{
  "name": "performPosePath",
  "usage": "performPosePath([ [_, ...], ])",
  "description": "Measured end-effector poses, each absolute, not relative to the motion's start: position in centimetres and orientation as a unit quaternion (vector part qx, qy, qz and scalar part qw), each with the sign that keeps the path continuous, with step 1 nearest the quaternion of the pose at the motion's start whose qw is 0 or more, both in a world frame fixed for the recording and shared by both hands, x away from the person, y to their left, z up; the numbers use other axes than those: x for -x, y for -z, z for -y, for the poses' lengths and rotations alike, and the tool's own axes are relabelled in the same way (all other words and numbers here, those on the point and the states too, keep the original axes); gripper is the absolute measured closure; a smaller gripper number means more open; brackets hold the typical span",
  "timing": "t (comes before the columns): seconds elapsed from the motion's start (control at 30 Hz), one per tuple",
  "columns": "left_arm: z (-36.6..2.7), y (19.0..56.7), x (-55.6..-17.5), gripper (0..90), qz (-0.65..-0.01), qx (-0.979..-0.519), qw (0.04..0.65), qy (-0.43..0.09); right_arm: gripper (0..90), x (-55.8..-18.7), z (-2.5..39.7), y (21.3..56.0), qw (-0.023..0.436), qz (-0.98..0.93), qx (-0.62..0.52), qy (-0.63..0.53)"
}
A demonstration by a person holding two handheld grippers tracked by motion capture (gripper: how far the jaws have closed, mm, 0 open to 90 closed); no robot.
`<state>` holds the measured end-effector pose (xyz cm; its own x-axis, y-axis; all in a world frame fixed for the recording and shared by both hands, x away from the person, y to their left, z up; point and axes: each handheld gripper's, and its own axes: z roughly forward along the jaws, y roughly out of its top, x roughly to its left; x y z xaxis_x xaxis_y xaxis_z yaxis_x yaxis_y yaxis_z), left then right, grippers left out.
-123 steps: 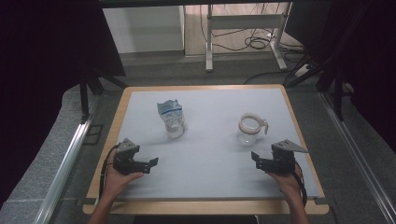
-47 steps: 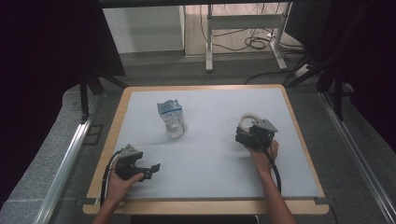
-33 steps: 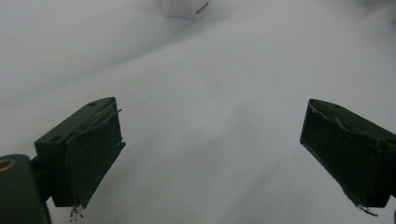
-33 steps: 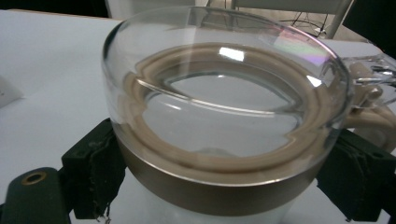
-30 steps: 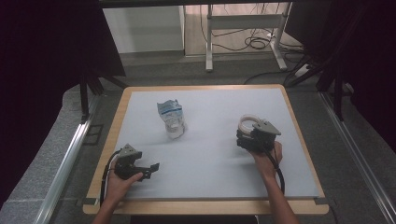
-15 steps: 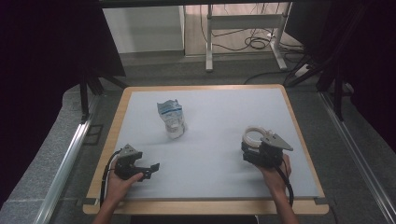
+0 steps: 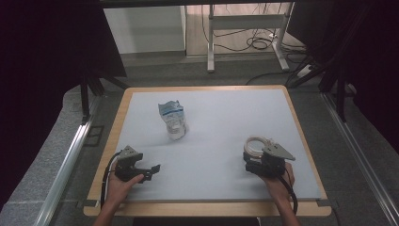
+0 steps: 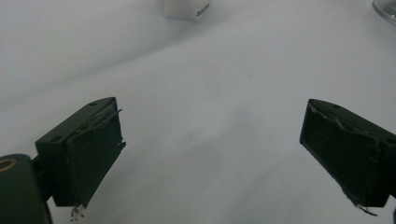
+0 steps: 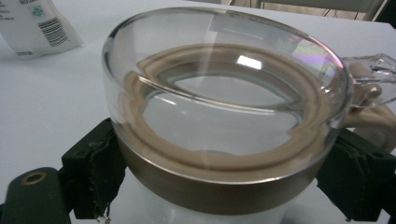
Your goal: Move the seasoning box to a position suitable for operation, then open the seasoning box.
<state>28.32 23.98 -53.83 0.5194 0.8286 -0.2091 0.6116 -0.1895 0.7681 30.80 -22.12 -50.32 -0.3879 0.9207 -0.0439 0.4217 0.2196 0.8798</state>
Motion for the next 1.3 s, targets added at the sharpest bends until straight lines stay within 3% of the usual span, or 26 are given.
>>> performPosePath([
  [0.27, -23.6, 54.1, -28.5, 5.8, -0.465, -0.768, 0.423, -0.123, 11.5, -30.6, 22.1, 50.8, 0.304, -0.709, -0.475, -0.424],
  [0.4, -23.5, 54.1, -28.7, 5.7, -0.462, -0.77, 0.423, -0.121, 2.0, -30.5, 22.1, 51.2, 0.285, -0.712, -0.492, -0.411],
  [0.67, -23.1, 53.3, -29.2, 5.7, -0.457, -0.766, 0.437, -0.117, 4.3, -27.4, 24.7, 50.2, 0.264, -0.706, -0.493, -0.435],
  [0.7, -23.1, 53.3, -29.3, 5.7, -0.457, -0.765, 0.438, -0.117, 9.8, -26.5, 25.9, 49.4, 0.258, -0.7, -0.483, -0.459],
  [0.73, -23.1, 53.3, -29.3, 5.7, -0.457, -0.765, 0.438, -0.117, 9.8, -26.5, 25.9, 49.4, 0.258, -0.7, -0.483, -0.459],
  [0.9, -22.9, 53.0, -29.4, 5.9, -0.458, -0.762, 0.444, -0.114, 35.0, -25.7, 28.6, 47.5, 0.272, -0.674, -0.474, -0.498],
  [0.93, -22.9, 53.0, -29.4, 5.9, -0.458, -0.762, 0.444, -0.114, 35.0, -25.7, 28.6, 47.5, 0.272, -0.674, -0.474, -0.498],
  [0.97, -22.8, 52.9, -29.3, 5.9, -0.456, -0.763, 0.443, -0.116, 43.1, -26.2, 29.0, 46.8, 0.269, -0.676, -0.469, -0.502],
  [1.03, -22.7, 52.8, -29.3, 5.9, -0.454, -0.763, 0.445, -0.115, 46.4, -26.4, 29.0, 46.6, 0.267, -0.678, -0.468, -0.5],
  [1.17, -22.4, 52.5, -29.2, 6.5, -0.451, -0.764, 0.447, -0.113, 70.9, -28.6, 28.8, 45.4, 0.254, -0.689, -0.465, -0.494],
  [1.2, -22.4, 52.5, -29.2, 6.6, -0.451, -0.764, 0.447, -0.113, 70.9, -28.6, 28.8, 45.4, 0.254, -0.689, -0.465, -0.494],
  [1.3, -22.4, 52.4, -29.2, 7.2, -0.449, -0.764, 0.45, -0.113, 84.0, -30.1, 28.5, 44.7, 0.259, -0.694, -0.463, -0.487],
])
